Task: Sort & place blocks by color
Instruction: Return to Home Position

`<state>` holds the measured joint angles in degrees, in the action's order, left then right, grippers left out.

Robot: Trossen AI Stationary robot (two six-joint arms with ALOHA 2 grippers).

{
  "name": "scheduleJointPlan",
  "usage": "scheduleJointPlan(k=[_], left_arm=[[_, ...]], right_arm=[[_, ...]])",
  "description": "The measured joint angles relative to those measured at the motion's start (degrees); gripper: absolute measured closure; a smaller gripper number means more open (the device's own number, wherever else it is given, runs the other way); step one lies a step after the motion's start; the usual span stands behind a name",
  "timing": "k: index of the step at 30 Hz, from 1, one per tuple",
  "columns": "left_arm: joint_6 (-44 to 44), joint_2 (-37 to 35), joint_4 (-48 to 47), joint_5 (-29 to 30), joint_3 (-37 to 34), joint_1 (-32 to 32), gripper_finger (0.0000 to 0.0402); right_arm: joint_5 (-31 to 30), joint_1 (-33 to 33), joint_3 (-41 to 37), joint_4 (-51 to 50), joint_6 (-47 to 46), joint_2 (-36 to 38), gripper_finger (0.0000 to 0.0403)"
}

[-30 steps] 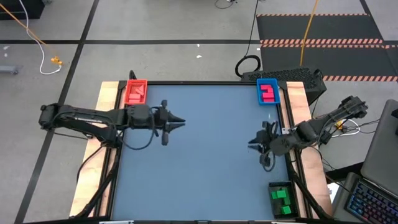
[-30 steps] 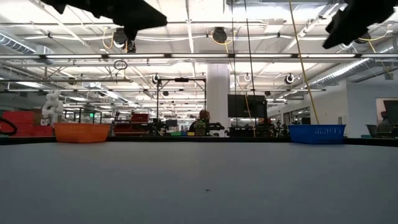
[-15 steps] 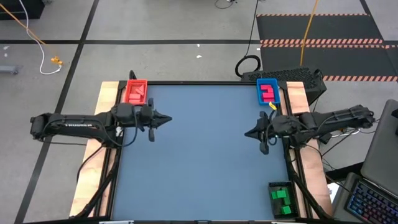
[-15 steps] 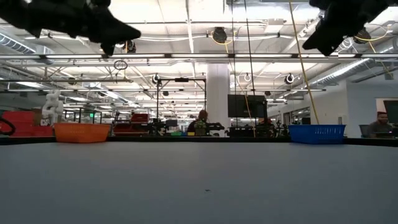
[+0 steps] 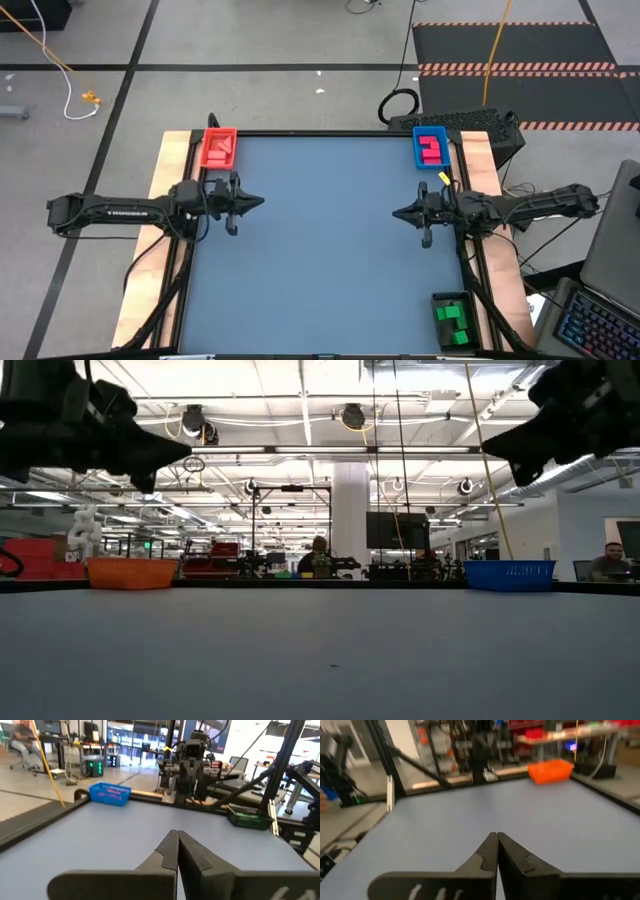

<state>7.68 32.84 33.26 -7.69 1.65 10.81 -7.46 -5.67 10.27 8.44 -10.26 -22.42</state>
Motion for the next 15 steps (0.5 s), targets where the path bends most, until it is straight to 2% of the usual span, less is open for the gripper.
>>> scheduleJointPlan(k=[5,10,15], left_arm=[[-0.26,-0.70,1.00,-0.01,-1.12,-2.40,0.0399],[-1.78,-0.68,0.60,1.51,-1.12,-3.61,0.0399],[-1.33,-0.72,0.02,1.70,-1.12,-2.41,0.0399]], right_arm=[[-2.92,-0.02,-8.80,7.61,0.18,2.52,0.0402],[-4.52,-0.02,-9.02,6.14,0.50,2.30,0.0403],[-2.07,-0.02,-9.08,9.36,3.00,2.95,0.0403]])
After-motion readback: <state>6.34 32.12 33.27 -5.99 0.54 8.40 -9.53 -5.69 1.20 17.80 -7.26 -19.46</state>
